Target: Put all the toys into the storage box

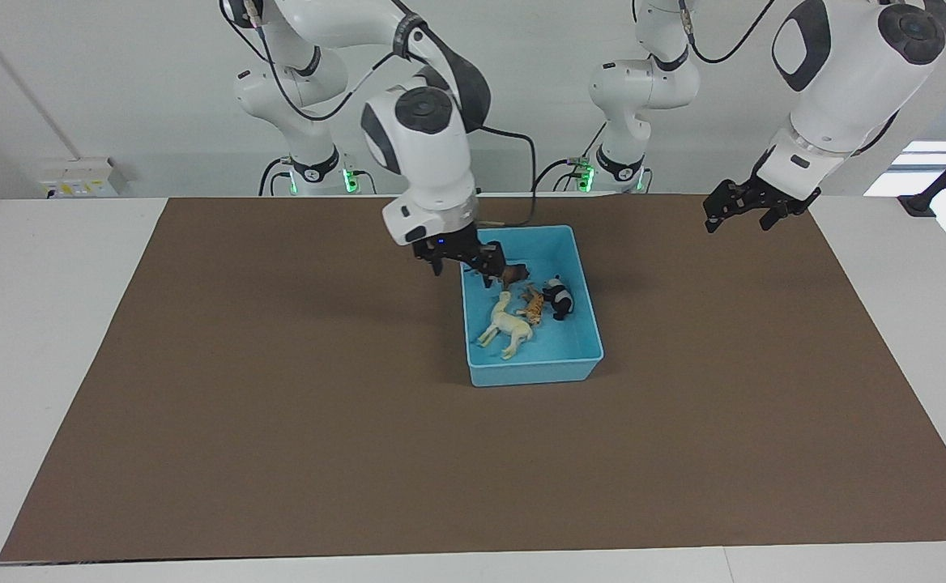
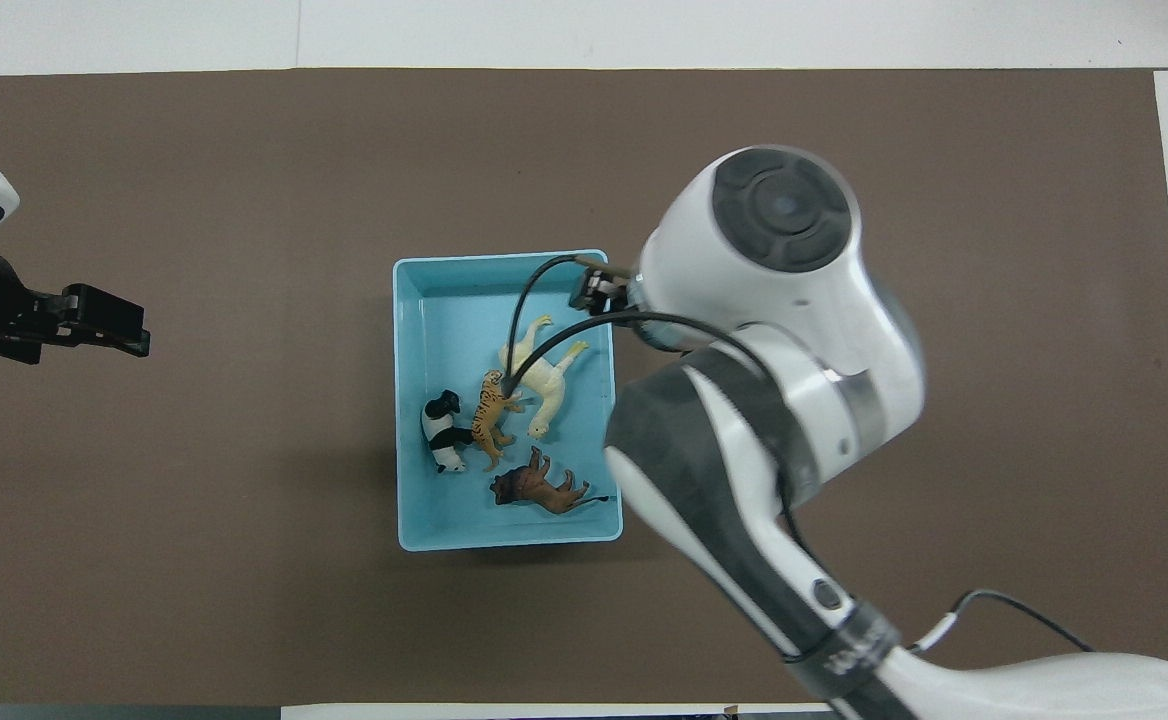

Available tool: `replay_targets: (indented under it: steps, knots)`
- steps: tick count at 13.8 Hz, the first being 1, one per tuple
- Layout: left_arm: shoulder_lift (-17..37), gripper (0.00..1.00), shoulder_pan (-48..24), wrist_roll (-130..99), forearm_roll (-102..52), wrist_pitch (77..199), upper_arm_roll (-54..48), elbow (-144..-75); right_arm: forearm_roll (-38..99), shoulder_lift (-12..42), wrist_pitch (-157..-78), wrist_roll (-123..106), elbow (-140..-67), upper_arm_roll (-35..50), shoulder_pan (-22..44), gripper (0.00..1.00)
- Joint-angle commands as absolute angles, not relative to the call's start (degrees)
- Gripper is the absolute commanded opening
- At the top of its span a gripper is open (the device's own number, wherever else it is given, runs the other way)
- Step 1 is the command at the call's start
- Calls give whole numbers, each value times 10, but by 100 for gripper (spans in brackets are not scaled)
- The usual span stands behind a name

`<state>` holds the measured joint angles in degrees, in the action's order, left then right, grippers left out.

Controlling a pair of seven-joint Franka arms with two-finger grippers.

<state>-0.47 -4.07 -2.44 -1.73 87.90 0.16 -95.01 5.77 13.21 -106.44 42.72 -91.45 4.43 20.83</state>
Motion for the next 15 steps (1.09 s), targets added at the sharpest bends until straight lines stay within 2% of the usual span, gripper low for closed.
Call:
replay_targets:
  steps: [1,4,6,8,15]
  knots:
    - [-16,100,-38,-22,-10,875,-1,-960,59,68,-1004,269,-928,48,120,100]
    - [-16,100,-38,-23,-11,876,1,-960,58,26,-963,89,-938,48,21,100]
    - [-16,100,-38,-22,-11,876,1,-960,54,15,-924,5,-940,47,-41,100]
    - [-16,100,-38,-23,-11,876,1,-960,39,13,-926,-18,-945,47,-88,100]
    - [-16,100,-38,-23,-11,876,-1,-960,-11,1,-967,-3,-979,48,-96,100]
